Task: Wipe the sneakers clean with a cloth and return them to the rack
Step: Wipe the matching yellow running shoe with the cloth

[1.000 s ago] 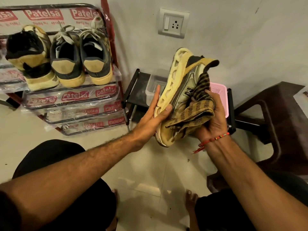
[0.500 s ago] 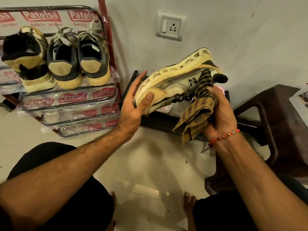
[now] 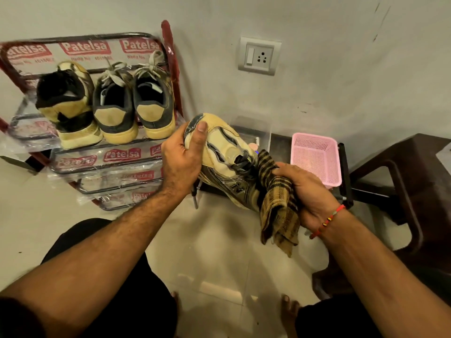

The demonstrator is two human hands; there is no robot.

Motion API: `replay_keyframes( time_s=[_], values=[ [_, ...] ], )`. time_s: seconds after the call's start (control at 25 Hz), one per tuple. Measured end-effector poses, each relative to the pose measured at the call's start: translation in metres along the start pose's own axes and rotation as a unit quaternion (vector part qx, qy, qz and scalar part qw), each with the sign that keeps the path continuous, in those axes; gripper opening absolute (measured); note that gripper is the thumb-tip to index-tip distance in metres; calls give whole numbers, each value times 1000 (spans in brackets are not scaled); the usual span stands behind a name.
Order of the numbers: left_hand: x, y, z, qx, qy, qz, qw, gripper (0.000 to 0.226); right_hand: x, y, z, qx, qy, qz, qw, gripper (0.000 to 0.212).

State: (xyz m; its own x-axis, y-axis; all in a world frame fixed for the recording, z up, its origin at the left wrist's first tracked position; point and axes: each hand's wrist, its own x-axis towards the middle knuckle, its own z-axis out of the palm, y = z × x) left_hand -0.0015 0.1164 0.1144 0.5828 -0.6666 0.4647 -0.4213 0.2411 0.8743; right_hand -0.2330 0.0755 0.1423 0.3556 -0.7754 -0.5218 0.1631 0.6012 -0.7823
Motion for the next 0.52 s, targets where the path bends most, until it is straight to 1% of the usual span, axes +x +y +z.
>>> replay_keyframes(
  time_s=[0.08,0.12,0.16,0.2,0.24,0.28,0.32,0.36,0.4,0.44,0.52],
  values=[
    [2,-3,-2,32,-12,-12,999,51,-2,-10,-3,-119,4,-16,993,24],
    [1,-4,-2,41,-23,-19,999,48,-3,-16,-6,-217,14,-40,975,17],
    [2,-4,-1,43,-33,-25,998,44,-6,-22,-9,-323,26,-77,943,12],
    [1,-4,0,40,-41,-31,998,42,-9,-26,-11,-417,42,-124,900,9],
    [2,-3,1,39,-46,-37,998,42,-12,-27,-11,-481,57,-184,855,9],
    [2,-3,3,41,-48,-42,997,43,-16,-26,-10,-508,67,-251,821,9],
    [2,-3,4,44,-55,-43,997,46,-20,-25,-7,-495,66,-319,805,10],
    [2,-4,6,49,-71,-40,995,50,-23,-24,-4,-465,55,-379,798,14],
    [0,-4,8,57,-97,-33,993,52,-23,-23,-3,-450,44,-432,780,19],
    [-2,-5,9,70,-127,-24,989,52,-23,-21,0,-465,37,-476,746,23],
    [-6,-4,12,96,-174,-3,980,43,-17,-12,5,-528,13,-521,670,29]
  ],
)
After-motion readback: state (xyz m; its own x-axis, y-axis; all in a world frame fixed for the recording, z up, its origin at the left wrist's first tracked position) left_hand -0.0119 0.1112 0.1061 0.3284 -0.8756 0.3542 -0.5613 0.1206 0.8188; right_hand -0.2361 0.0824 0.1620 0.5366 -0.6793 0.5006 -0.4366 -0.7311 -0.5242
